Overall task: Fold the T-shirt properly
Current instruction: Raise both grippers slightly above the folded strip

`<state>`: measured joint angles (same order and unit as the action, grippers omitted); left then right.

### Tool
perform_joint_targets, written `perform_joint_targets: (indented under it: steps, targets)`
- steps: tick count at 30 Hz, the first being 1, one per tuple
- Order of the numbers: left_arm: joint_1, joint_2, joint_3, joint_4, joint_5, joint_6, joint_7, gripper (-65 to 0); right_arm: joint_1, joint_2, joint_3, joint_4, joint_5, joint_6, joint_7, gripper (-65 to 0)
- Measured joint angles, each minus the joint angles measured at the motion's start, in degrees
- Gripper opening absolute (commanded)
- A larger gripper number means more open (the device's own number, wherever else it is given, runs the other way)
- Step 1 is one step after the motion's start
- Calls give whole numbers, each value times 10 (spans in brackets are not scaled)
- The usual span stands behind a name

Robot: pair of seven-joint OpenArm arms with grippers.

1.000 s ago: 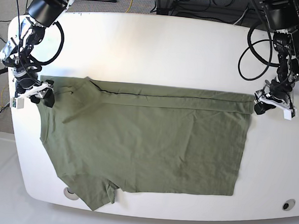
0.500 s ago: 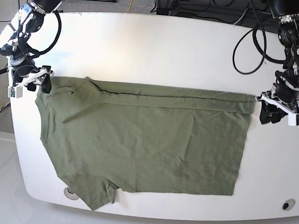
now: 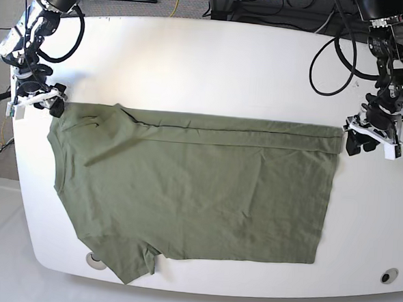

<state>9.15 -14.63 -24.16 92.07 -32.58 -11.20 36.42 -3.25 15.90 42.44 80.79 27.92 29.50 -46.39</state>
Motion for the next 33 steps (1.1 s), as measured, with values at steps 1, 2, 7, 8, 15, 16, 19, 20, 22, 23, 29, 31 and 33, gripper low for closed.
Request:
perform_joint_targets:
  steps: [1,2,7,8,15,16,19,20,22,23,29,31,33]
  targets:
    - [-1,1,0,-4,0,0,1,-382,2,2,0,-12,-1,1,2,-297]
    - [-2,3,0,-15,2,0,3,-383,2,2,0,-23,-3,1,1,-297]
    - [-6,7,0,-53,12,8,9,-386,15,12,-2,-71,-3,27,9,-297]
    - [-5,7,0,-55,11,8,10,-387,19,14,-2,-76,-8,28,8,-296]
    - [-5,7,-1,-52,11,3,0,-389,26,19,-3,-93,-21,50,28,-295]
    - [-7,6,-1,-51,10,0,-1,-389,26,19,-3,-93,-23,50,29,-296]
    - [-10,6,-2,-50,11,0,-1,-389,26,19,-3,-93,-26,51,32,-295]
    - [-11,6,-2,-50,10,1,-1,-390,26,19,-3,-93,-26,52,36,-295]
    - [-10,6,-2,-52,10,0,-1,-387,25,19,-3,-96,-26,52,42,-295]
    - [-10,6,-2,-54,10,0,-1,-385,25,20,-3,-97,-26,52,42,-295]
    - [-7,6,-2,-61,10,1,-1,-385,26,25,-3,-116,-16,52,63,-295]
    - [-6,6,-2,-63,10,1,0,-385,26,26,-3,-119,-15,52,64,-295]
    - [-6,6,-2,-63,11,1,-1,-382,26,27,-3,-120,-10,52,64,-296]
